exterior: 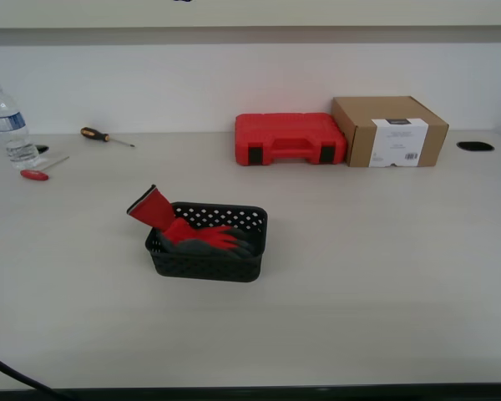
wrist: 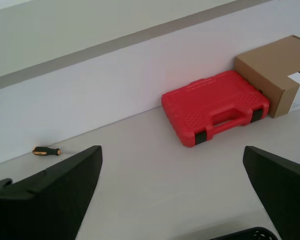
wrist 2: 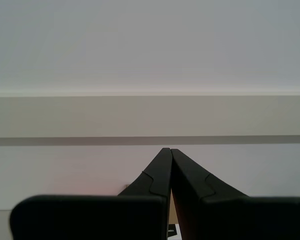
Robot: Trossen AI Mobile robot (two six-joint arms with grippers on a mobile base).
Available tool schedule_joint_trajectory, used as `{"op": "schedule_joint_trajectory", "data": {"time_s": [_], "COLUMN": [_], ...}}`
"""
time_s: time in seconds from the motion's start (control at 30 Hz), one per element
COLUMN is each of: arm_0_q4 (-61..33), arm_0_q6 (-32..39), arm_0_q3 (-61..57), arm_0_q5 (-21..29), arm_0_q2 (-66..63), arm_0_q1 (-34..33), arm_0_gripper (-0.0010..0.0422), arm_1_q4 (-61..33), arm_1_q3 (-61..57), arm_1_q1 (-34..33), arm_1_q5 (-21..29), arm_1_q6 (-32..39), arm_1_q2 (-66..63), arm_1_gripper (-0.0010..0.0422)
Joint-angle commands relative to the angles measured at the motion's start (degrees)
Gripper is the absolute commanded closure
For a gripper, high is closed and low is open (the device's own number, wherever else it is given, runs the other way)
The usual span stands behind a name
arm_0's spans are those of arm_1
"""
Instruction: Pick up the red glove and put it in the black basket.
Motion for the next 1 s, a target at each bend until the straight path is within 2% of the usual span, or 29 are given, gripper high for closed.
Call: {"op": "schedule_joint_trajectory", "data": {"time_s": [0.03,0.17,0.2,0.3,0.37,0.43,0.5,0.53,0.57,0.83,0.93,1.0], "arm_0_q4": [0.2,0.2,0.2,0.2,0.2,0.2,0.2,0.2,0.2,0.2,0.2,0.2], "arm_0_q6": [0.2,0.2,0.2,0.2,0.2,0.2,0.2,0.2,0.2,0.2,0.2,0.2], "arm_0_q3": [0.1,0.1,0.1,0.1,0.1,0.1,0.1,0.1,0.1,0.1,0.1,0.1], "arm_0_q5": [0.0,0.0,0.0,0.0,0.0,0.0,0.0,0.0,0.0,0.0,0.0,0.0], "arm_0_q2": [0.0,0.0,0.0,0.0,0.0,0.0,0.0,0.0,0.0,0.0,0.0,0.0], "arm_0_q1": [0.0,0.0,0.0,0.0,0.0,0.0,0.0,0.0,0.0,0.0,0.0,0.0], "arm_0_gripper": [0.0412,0.0412,0.0412,0.0412,0.0412,0.0412,0.0412,0.0412,0.0412,0.0412,0.0412,0.0412], "arm_1_q4": [0.2,0.2,0.2,0.2,0.2,0.2,0.2,0.2,0.2,0.2,0.2,0.2], "arm_1_q3": [0.0,0.0,0.0,0.0,0.0,0.0,0.0,0.0,0.0,0.0,0.0,0.0], "arm_1_q1": [0.0,0.0,0.0,-0.1,-0.1,-0.1,-0.1,-0.1,-0.1,-0.1,-0.1,-0.1], "arm_1_q5": [0.1,0.0,0.1,0.1,0.1,0.1,0.1,0.1,0.1,0.1,0.1,0.1], "arm_1_q6": [0.2,0.2,-0.4,-0.4,-0.4,-0.4,-0.4,-0.4,-0.1,0.3,-0.3,-0.4], "arm_1_q2": [0.0,0.0,0.0,0.0,0.0,0.0,0.0,0.0,0.0,0.0,0.0,0.0], "arm_1_gripper": [0.0173,0.0417,0.0414,0.0354,0.0289,0.0203,0.0074,0.0024,-0.0006,0.0421,0.0366,0.0312]}}
